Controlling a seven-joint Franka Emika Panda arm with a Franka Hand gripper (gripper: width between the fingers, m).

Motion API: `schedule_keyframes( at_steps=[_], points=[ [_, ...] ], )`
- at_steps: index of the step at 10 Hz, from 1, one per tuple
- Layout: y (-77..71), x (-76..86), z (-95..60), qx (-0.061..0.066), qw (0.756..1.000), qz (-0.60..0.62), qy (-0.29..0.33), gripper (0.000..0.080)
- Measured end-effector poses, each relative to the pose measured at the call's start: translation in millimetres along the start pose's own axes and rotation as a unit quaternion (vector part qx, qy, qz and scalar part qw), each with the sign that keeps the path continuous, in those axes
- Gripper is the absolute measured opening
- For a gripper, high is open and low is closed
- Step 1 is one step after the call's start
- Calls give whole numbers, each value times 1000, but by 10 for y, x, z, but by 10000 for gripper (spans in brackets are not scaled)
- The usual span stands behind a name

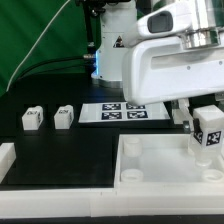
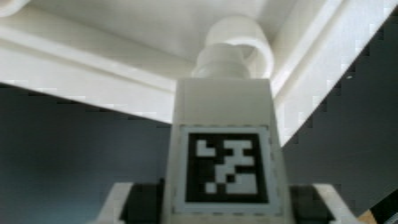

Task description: Assemble one leg

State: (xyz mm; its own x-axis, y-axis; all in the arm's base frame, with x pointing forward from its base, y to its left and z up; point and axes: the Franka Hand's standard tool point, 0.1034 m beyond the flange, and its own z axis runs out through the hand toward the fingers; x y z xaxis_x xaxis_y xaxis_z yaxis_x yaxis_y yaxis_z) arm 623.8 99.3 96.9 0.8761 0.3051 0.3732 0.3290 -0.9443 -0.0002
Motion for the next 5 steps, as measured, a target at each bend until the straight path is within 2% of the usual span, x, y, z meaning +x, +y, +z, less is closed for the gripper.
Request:
schedule_keyframes(
  at_steps=[5],
  points=[
    [-118,-14,81,5,1000,-7,-4,294]
  ],
)
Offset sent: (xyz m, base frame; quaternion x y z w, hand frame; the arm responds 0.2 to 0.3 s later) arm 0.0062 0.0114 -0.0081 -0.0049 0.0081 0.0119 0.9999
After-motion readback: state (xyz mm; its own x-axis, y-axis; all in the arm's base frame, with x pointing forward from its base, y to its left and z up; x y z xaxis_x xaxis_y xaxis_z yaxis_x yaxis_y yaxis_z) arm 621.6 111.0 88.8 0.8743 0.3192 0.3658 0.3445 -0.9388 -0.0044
